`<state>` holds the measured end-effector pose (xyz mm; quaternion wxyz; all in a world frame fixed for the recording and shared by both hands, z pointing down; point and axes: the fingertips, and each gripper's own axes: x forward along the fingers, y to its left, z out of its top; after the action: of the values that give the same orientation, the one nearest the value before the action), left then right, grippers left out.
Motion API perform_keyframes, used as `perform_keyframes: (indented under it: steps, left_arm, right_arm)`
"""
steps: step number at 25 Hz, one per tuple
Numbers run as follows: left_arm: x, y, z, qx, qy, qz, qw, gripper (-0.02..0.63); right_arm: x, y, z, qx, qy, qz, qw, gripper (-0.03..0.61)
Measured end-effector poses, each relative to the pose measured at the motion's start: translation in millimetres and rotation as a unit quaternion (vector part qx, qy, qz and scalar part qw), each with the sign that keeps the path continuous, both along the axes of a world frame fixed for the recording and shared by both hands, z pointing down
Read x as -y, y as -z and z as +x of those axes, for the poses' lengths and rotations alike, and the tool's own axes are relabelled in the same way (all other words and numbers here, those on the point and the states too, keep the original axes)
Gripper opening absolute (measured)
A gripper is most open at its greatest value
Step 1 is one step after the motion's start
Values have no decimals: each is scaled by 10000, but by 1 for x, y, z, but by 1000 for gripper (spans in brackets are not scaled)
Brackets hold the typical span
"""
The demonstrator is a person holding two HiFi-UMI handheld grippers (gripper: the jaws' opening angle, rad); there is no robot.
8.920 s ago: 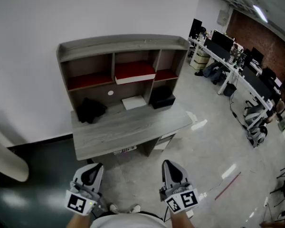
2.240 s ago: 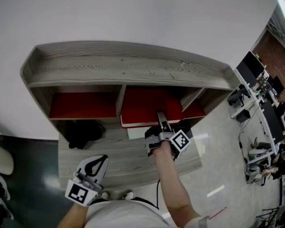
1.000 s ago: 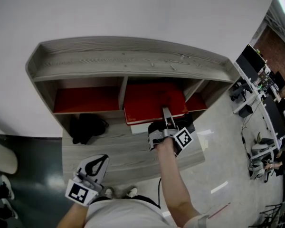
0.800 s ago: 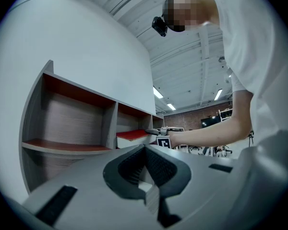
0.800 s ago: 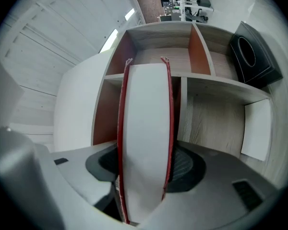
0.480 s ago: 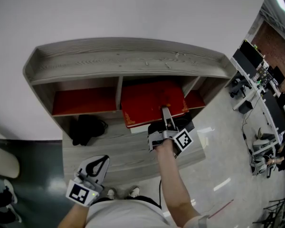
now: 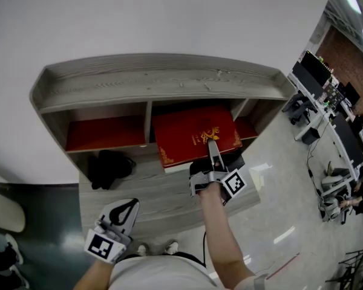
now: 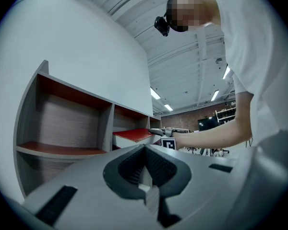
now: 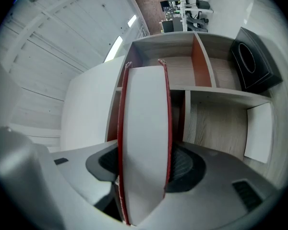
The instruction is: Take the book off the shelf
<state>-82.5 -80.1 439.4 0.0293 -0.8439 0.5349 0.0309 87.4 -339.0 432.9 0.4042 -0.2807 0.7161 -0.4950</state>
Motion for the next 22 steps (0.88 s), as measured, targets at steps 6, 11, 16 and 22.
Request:
perform_keyframes:
  steps: [6, 11, 16, 22]
  left_arm:
    - [6, 6, 9, 29, -126, 49, 9999, 17]
    - [8, 9, 9, 76, -138, 106, 9998, 17]
    - [10, 11, 4, 74, -48, 133, 9999, 16]
    - [9, 12, -1, 98, 27, 133, 9999, 16]
  right_arm:
    - [-9, 8, 12, -118, 37, 151, 9998, 252]
    - [-29, 8, 22, -24, -5, 200, 9998, 252]
    - [-38, 10, 31, -300, -63, 333, 9990, 252]
    - [-48, 14, 45, -617, -132, 615, 9961, 253]
